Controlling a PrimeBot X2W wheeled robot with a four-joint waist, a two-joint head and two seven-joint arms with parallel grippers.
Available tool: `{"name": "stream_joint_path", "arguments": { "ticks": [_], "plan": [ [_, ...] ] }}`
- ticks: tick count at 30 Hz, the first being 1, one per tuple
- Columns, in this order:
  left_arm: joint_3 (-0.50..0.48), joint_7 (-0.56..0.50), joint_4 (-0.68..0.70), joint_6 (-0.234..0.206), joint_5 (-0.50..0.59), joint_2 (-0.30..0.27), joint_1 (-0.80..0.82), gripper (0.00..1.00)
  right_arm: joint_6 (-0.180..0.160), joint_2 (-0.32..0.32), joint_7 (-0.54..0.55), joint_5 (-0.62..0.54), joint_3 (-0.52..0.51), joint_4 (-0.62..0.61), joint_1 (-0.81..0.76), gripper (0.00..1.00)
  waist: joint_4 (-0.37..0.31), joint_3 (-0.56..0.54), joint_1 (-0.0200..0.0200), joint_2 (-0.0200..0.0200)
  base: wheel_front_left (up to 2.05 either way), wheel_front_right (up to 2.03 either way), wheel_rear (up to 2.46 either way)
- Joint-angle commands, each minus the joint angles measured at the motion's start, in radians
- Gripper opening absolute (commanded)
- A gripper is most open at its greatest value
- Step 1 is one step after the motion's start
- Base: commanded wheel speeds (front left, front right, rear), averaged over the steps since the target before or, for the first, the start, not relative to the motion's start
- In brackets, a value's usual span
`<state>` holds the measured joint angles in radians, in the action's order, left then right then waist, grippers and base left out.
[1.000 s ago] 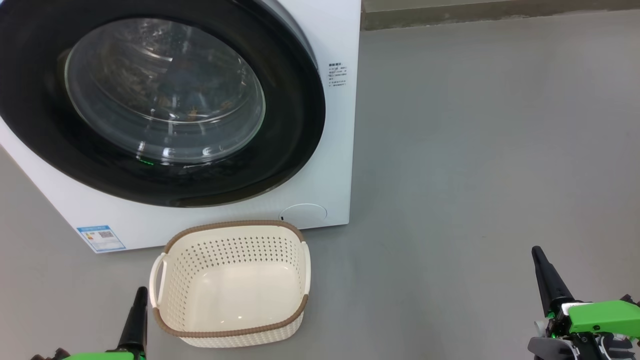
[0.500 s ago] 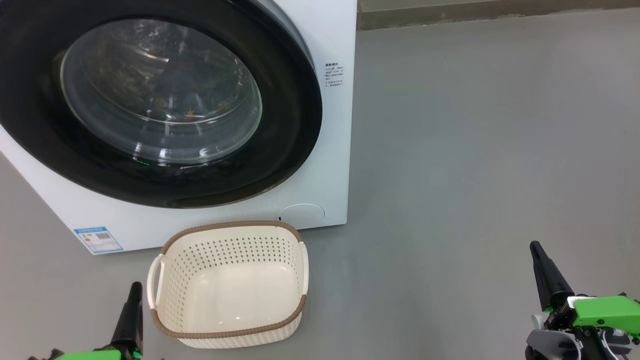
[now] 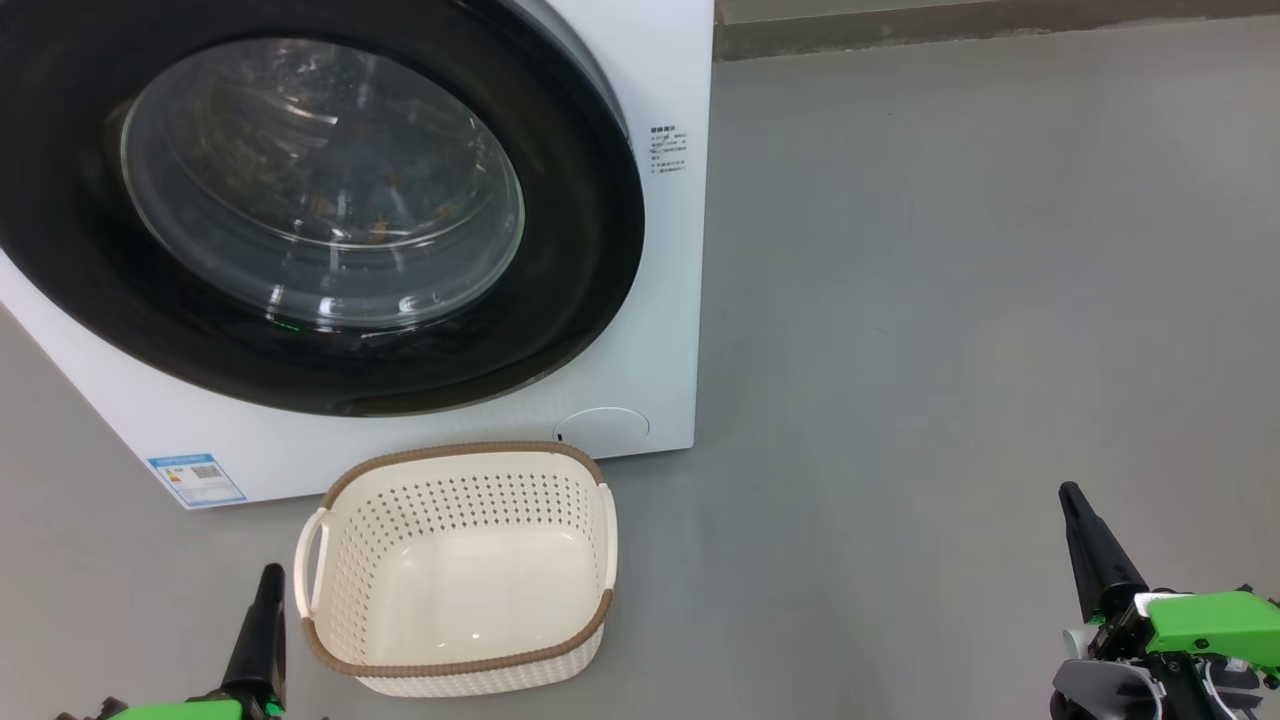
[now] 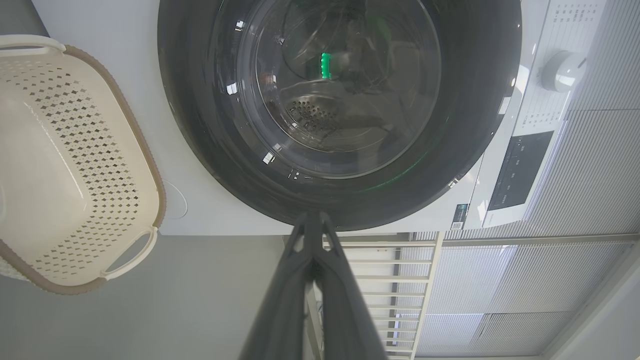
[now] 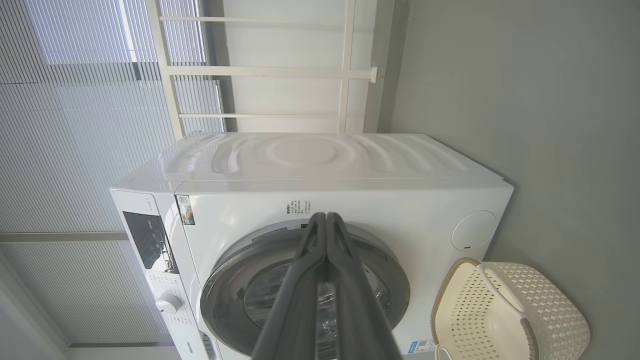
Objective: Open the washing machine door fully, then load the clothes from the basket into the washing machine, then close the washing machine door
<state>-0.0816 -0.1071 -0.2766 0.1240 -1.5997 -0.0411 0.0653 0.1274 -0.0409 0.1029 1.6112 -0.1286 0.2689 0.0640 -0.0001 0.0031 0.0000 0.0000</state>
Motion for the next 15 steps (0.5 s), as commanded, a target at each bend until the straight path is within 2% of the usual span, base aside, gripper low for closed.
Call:
{"name": "stream_joint_path", "arguments": {
  "ticks": [1,15],
  "plan": [
    [-0.032,-0.006,0.031,0.007,-0.009,-0.009,0.043,0.00,0.003,-0.014,0.006,0.002,0.021,-0.024,0.043,0.00,0.000,0.000,0.0000,0.0000,0.00,0.00,0.00],
    [-0.032,-0.006,0.031,0.007,-0.009,-0.009,0.043,0.00,0.003,-0.013,0.007,0.001,0.019,-0.024,0.043,0.00,0.000,0.000,0.0000,0.0000,0.00,0.00,0.00]
  ]
}}
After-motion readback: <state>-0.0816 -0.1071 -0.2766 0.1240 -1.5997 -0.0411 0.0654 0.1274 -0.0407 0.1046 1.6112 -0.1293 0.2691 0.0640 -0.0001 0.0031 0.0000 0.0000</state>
